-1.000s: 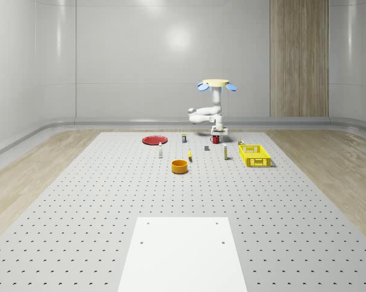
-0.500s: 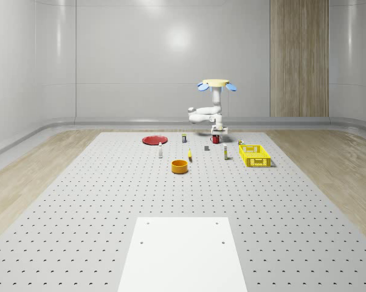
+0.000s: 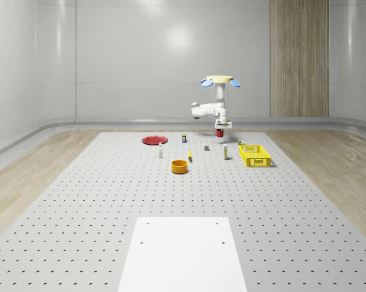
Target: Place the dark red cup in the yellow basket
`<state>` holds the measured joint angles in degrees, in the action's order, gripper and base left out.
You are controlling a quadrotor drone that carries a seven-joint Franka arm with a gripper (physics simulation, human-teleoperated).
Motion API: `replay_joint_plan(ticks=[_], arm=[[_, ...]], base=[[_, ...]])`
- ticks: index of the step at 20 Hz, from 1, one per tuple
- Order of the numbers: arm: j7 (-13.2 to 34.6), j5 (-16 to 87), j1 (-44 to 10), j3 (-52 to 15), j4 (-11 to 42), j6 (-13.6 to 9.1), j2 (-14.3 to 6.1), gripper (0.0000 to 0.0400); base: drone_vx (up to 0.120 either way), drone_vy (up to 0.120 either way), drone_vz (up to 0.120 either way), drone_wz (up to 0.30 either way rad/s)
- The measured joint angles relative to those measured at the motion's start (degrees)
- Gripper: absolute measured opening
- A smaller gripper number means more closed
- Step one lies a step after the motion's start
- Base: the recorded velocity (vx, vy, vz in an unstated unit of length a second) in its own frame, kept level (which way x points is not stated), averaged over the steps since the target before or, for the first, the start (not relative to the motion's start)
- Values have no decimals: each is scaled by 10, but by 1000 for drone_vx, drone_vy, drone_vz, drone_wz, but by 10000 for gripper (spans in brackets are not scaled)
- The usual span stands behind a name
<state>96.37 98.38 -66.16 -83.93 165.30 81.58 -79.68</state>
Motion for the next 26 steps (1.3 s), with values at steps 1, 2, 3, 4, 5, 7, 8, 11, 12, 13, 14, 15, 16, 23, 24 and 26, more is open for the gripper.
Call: replay_joint_plan(ticks=[1,2,3,4,5,7,8,11,12,13,14,15,16,23,24,26], arm=[[1,-3,-1,-2,0,1,-2,100],[1,-5,-1,-4,0,3,-4,100],[1,-7,-1,-6,0,5,-6,100],[2,-9,-2,-7,0,6,-8,100],[2,-10,-2,-8,0,8,-11,100],[3,-13,-3,-10,0,12,-15,100],[3,-14,-3,-10,0,14,-17,100],[4,-18,-4,-12,0,20,-23,100],[4,-19,-4,-13,0,21,-25,100],[4,-20,-4,-13,-1,23,-27,100],[4,-20,-4,-13,-1,25,-29,100],[4,-21,-4,-14,-1,27,-31,100],[4,-22,-5,-14,-1,29,-33,100],[6,-27,-6,-16,-1,41,-46,100],[6,-28,-6,-16,-1,42,-48,100],[6,-29,-6,-17,-1,46,-51,100]], base=[[120,120,120,0],[120,120,120,0],[120,120,120,0],[120,120,120,0],[120,120,120,0],[120,120,120,0],[120,120,120,0],[120,120,80,0],[120,120,0,0],[120,120,0,0],[120,120,0,0],[120,120,0,0],[120,120,0,0],[120,120,0,0],[120,120,0,0],[120,120,0,0]])
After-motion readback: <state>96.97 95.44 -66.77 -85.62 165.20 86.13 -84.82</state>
